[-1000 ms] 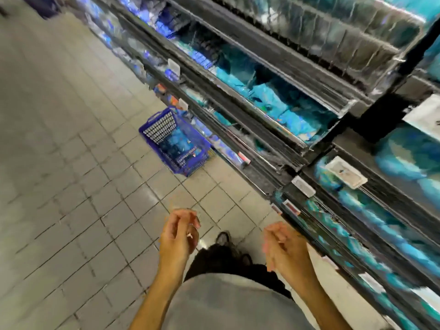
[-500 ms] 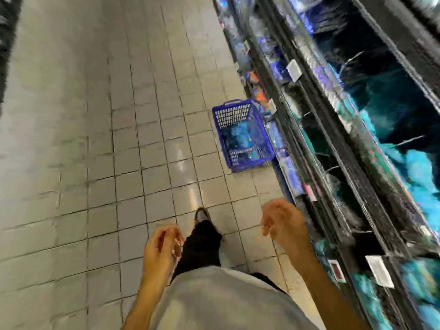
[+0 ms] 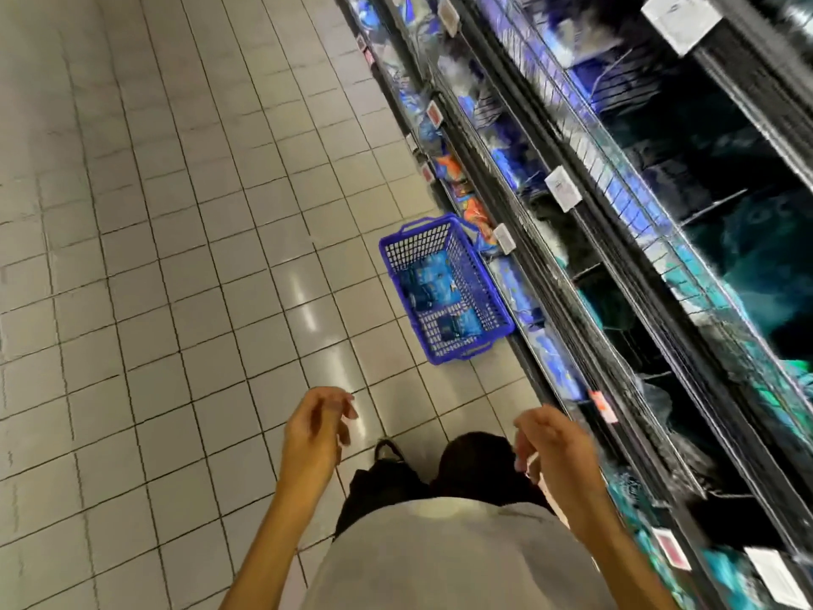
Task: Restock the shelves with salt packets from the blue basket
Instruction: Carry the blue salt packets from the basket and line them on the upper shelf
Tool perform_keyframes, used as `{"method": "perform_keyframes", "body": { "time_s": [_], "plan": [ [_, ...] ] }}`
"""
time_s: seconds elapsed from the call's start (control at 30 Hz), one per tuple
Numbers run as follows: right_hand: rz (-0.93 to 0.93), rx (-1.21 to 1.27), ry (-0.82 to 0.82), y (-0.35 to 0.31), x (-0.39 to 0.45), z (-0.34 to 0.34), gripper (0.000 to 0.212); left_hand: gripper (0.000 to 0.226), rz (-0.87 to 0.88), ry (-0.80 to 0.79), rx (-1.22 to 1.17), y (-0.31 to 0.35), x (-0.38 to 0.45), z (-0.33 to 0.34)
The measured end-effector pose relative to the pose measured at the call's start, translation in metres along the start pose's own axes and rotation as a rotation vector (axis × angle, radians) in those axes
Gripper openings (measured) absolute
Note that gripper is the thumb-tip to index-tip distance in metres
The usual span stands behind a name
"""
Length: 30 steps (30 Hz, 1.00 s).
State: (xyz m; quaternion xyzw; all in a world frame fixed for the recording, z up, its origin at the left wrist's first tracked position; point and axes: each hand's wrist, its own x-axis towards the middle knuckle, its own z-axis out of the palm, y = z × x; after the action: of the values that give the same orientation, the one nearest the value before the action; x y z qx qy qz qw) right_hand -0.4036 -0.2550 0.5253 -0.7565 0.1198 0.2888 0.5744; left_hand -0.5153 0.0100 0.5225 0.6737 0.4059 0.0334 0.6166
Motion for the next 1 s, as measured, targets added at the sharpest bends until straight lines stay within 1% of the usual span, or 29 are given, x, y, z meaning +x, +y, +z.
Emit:
{"method": "perform_keyframes", "body": {
  "time_s": [0.1, 0.2, 0.27, 0.33, 0.43, 0.5, 0.53, 0.67, 0.73, 0.8, 0.93, 1.0],
  "plan": [
    [0.031, 0.033, 0.087, -0.001, 0.014, -0.009, 0.034, 0.022, 0.005, -0.081, 0.045, 0.022, 0.043, 0.010],
    [0.071, 0.069, 0.155, -0.002, 0.036, -0.012, 0.029, 0.024, 0.017, -0.154, 0.127, 0.043, 0.083, 0.023],
    [0.093, 0.087, 0.197, -0.005, 0.058, -0.009, 0.024, 0.024, -0.002, -0.175, 0.180, 0.056, 0.110, 0.034],
    [0.141, 0.129, 0.207, -0.010, 0.087, -0.003, 0.021, 0.024, -0.033, -0.174, 0.221, 0.067, 0.138, 0.048],
    [0.255, 0.205, 0.174, -0.024, 0.139, 0.009, 0.019, 0.021, -0.085, -0.167, 0.243, 0.079, 0.183, 0.071],
    [0.331, 0.215, 0.163, -0.026, 0.173, 0.019, 0.015, 0.018, -0.115, -0.164, 0.249, 0.079, 0.218, 0.089],
    [0.340, 0.200, 0.157, -0.023, 0.192, 0.023, 0.016, 0.018, -0.126, -0.175, 0.261, 0.076, 0.238, 0.100],
    [0.313, 0.027, 0.079, 0.008, 0.285, 0.048, 0.021, 0.019, -0.185, -0.259, 0.285, 0.039, 0.328, 0.153],
    [0.339, -0.014, 0.062, 0.036, 0.342, 0.063, 0.022, 0.018, -0.222, -0.323, 0.323, 0.007, 0.374, 0.183],
    [0.365, -0.019, 0.078, 0.070, 0.403, 0.080, 0.023, 0.018, -0.235, -0.375, 0.369, -0.034, 0.420, 0.212],
    [0.475, 0.040, 0.120, 0.152, 0.529, 0.116, 0.017, 0.017, -0.183, -0.469, 0.577, -0.131, 0.516, 0.268],
    [0.548, 0.065, 0.146, 0.196, 0.581, 0.129, 0.014, 0.017, -0.144, -0.547, 0.741, -0.179, 0.560, 0.295]
  ]
}}
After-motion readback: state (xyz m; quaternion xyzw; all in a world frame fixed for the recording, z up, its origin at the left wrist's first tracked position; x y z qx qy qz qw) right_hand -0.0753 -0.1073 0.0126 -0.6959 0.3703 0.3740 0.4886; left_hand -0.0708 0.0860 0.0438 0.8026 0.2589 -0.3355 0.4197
